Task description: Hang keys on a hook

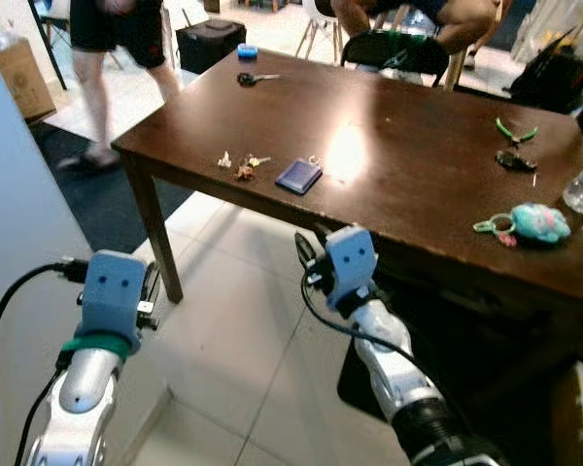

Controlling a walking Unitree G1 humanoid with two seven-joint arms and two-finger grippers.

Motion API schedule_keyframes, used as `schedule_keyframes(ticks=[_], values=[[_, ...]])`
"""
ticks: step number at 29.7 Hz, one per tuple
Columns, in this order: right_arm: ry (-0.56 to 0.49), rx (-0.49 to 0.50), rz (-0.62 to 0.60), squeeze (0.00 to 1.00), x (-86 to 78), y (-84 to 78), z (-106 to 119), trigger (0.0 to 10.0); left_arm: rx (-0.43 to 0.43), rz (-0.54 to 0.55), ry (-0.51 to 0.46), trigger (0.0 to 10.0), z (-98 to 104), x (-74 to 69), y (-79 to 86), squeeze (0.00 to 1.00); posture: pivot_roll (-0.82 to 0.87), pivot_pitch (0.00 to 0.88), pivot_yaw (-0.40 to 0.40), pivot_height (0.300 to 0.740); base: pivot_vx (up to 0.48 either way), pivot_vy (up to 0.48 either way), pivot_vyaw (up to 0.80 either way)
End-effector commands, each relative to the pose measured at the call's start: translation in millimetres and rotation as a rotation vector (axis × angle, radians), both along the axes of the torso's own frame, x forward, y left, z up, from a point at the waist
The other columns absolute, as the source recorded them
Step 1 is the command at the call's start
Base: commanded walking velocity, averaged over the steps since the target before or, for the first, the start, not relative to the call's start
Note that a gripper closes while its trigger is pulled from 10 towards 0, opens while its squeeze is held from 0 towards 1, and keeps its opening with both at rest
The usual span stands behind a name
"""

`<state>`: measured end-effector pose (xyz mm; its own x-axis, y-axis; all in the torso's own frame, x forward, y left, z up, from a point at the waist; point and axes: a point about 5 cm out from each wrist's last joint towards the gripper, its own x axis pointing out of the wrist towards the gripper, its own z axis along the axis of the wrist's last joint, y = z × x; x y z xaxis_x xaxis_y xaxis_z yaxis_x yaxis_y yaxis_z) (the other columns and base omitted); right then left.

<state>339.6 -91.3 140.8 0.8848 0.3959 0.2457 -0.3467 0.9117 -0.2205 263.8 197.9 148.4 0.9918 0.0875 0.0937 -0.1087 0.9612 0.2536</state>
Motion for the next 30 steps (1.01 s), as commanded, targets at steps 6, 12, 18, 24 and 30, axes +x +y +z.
schedule_keyframes(ticks=[6,12,18,24,30], values=[[0.02,-0.005,-0.031,0.0,0.8,-8.5,-4.0,10.0,0.002,-0.012,0.011,10.0,-1.8,0.3,-4.0,0.0,-0.02,0.044,0.069,0.74,0.432,0.0,-0.8],[0.016,-0.004,-0.038,0.0,1.4,-9.2,-3.2,10.0,0.002,-0.011,0.01,10.0,-1.4,0.9,-4.0,0.0,-0.02,0.044,0.069,0.74,0.426,0.0,-0.8],[0.006,-0.008,-0.042,0.0,1.9,-10.0,-1.6,10.0,0.006,-0.01,0.008,10.0,-0.2,1.4,-3.8,0.0,-0.02,0.044,0.069,0.74,0.306,0.0,0.0],[0.004,-0.008,-0.042,0.0,2.1,-10.2,-1.2,10.0,0.007,-0.008,0.008,10.0,-0.1,1.8,-3.9,0.0,-0.02,0.043,0.069,0.74,0.271,0.0,0.0],[0.001,-0.007,-0.043,0.0,2.8,-10.1,-0.6,10.0,0.003,-0.004,0.013,10.0,-0.6,2.8,-3.2,0.0,-0.02,0.04,0.07,0.74,0.041,0.0,0.0]])
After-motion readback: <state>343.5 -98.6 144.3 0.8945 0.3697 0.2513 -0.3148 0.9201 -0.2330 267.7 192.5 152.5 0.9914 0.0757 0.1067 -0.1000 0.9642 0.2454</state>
